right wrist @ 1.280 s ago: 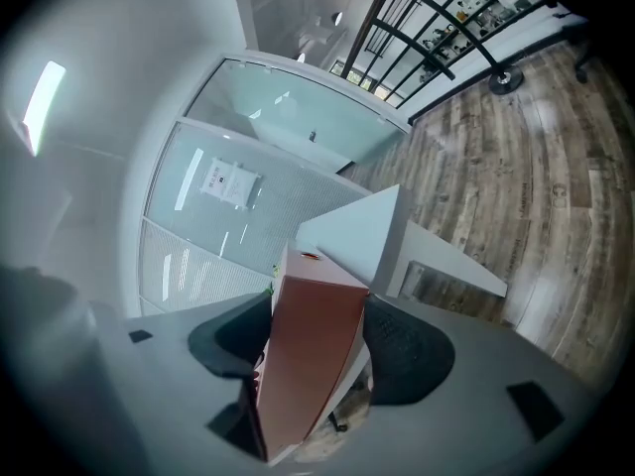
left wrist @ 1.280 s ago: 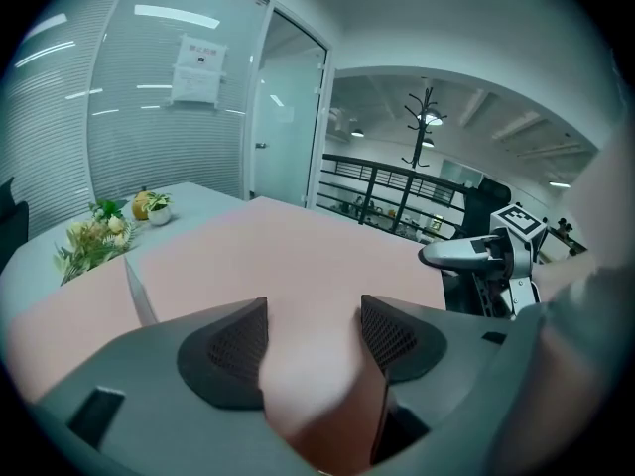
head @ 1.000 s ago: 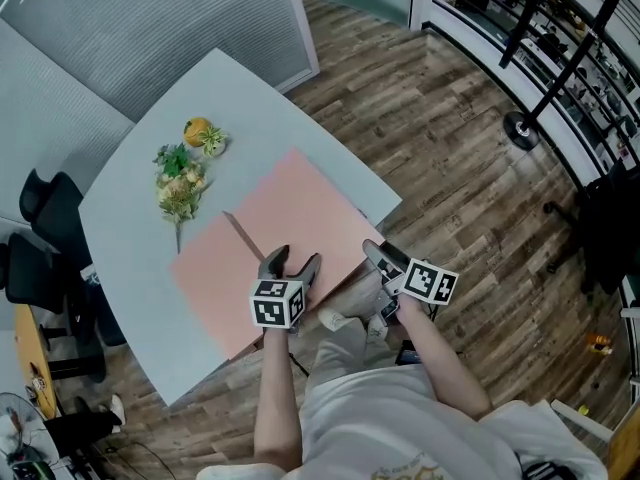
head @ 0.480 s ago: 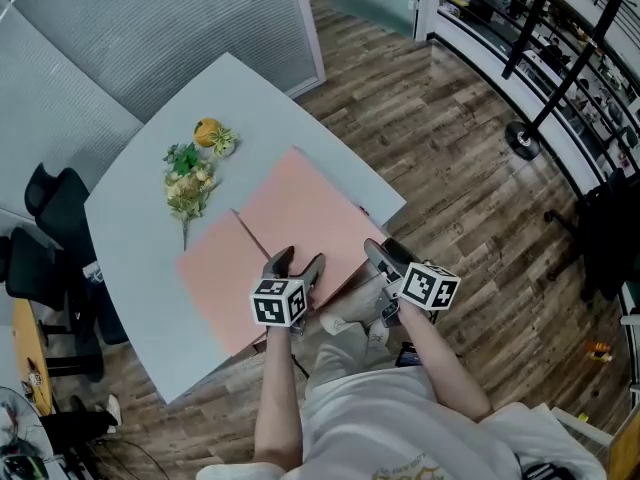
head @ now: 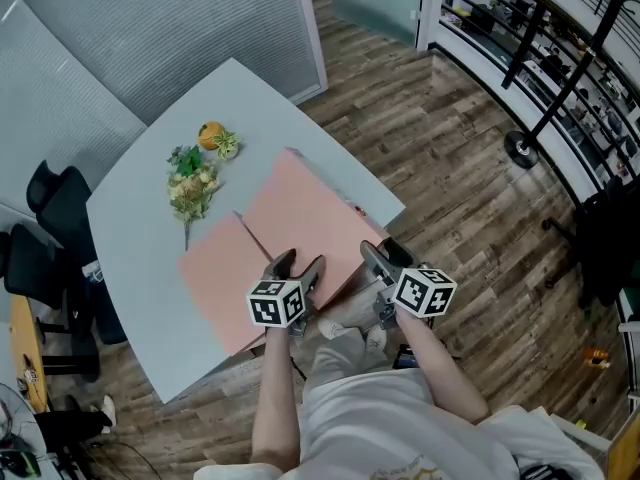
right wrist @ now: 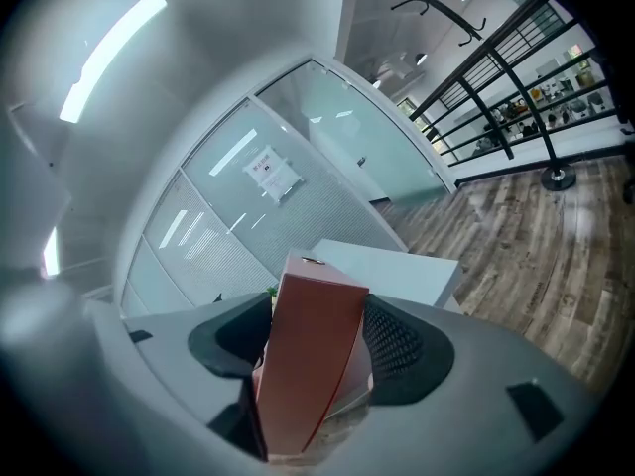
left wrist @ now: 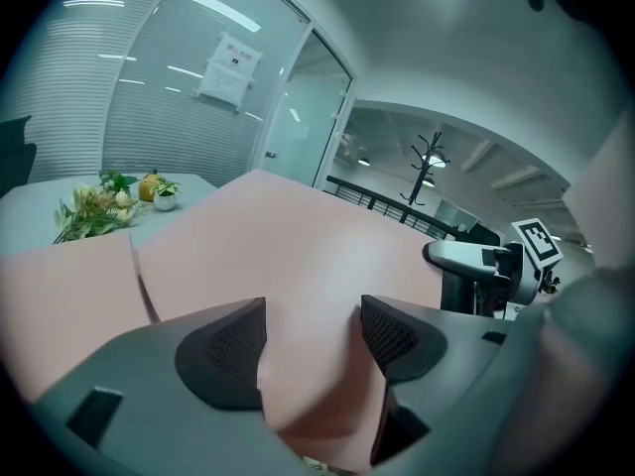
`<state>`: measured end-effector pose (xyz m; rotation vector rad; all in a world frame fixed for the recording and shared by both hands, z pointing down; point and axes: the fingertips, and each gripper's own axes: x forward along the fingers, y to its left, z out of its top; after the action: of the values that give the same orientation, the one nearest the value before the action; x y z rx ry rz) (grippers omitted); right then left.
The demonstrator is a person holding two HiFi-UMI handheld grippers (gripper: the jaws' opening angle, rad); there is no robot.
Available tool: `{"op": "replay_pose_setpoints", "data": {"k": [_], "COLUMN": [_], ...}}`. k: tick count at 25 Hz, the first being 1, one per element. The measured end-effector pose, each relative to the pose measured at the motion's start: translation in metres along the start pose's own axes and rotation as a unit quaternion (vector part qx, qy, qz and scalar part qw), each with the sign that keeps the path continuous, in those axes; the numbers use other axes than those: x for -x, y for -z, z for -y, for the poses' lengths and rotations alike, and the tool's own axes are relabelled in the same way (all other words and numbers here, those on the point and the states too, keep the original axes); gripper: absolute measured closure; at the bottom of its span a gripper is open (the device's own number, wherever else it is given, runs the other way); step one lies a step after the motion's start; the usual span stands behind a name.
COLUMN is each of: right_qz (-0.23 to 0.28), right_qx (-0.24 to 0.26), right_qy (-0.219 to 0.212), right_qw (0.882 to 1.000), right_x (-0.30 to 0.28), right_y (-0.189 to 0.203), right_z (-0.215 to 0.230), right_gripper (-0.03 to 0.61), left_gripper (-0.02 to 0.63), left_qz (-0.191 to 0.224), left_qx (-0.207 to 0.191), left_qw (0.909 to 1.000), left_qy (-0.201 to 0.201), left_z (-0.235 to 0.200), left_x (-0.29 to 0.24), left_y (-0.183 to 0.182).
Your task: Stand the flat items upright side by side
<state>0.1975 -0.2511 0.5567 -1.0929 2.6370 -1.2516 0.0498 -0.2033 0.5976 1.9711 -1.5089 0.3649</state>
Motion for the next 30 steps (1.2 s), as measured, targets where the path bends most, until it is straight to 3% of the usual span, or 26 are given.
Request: {"op": "replay_pose_setpoints", "data": {"k": [30], "right_qz": [0.011], "right_qx": [0.145], "right_qy": [0.002], "right_qw": [0.989], "right_x": [0.004], "right_y": [-0.019], "right_z": [-0.036], "right_gripper": [0.275], "left_gripper": [0.325], "left_qz": [0.016], "left_qx": [0.042], "left_qw": [0.9987], "left_qy": [0.022], "left_z": [0.01], "left_x": [0.006], "left_y": [-0.008]}}
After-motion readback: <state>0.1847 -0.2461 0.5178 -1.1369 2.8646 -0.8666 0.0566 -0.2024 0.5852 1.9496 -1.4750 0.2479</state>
